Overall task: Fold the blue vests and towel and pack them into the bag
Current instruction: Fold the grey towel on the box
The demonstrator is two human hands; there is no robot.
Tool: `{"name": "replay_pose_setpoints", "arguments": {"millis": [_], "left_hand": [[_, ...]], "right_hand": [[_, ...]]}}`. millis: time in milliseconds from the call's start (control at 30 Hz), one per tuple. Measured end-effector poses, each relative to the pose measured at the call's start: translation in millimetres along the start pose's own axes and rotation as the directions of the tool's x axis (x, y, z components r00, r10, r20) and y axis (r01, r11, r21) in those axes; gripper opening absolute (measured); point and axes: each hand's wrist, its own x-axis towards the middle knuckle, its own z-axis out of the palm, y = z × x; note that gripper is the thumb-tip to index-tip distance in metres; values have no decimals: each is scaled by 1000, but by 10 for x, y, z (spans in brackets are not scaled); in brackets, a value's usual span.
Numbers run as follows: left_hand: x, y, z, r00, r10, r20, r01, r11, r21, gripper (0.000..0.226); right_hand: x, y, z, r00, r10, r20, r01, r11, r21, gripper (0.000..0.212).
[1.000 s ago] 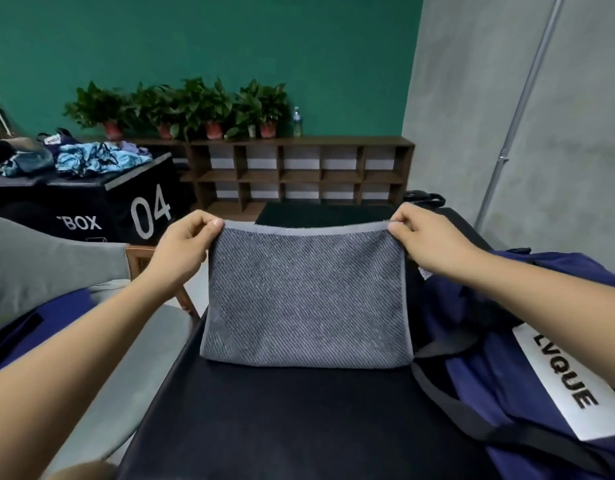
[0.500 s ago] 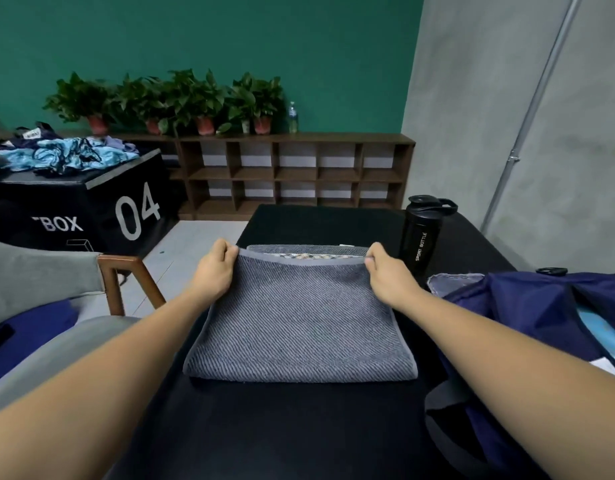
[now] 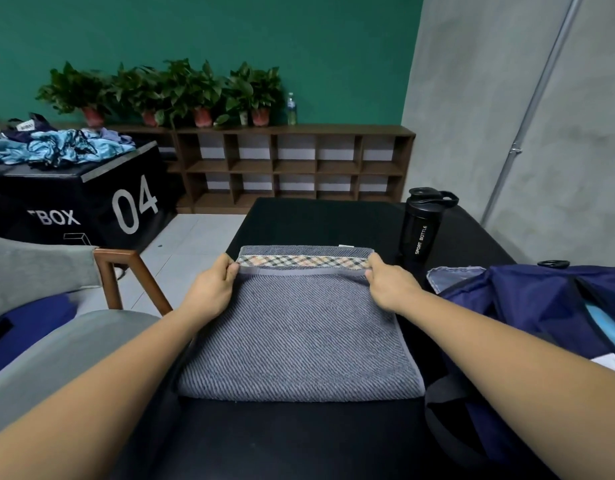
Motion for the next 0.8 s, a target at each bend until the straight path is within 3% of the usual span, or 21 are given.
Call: {"name": "replay_pose_setpoints", "arguments": {"millis": [233,600,667,800], "left_hand": [[-896,-67,-342,999,-18,46,19,1000,-2,24],[-1970,-102,-773,993,-83,85,92,990,-109,28],[-1968,-93,-775,991,-111,78,120,985,-125,30],[-1949,-109,-713,991,-125,38,128,986,-105,28]], "right_hand": [[-686,4,-103,984,-122,131,134,988,-82,17],[-1782,84,-221,941,-249,227,245,968,49,23],[-1851,9,-297,951,-275,143,262,960,103,22],[-1819,-259,-436,947,-277,-162,312,910,271,20]]}}
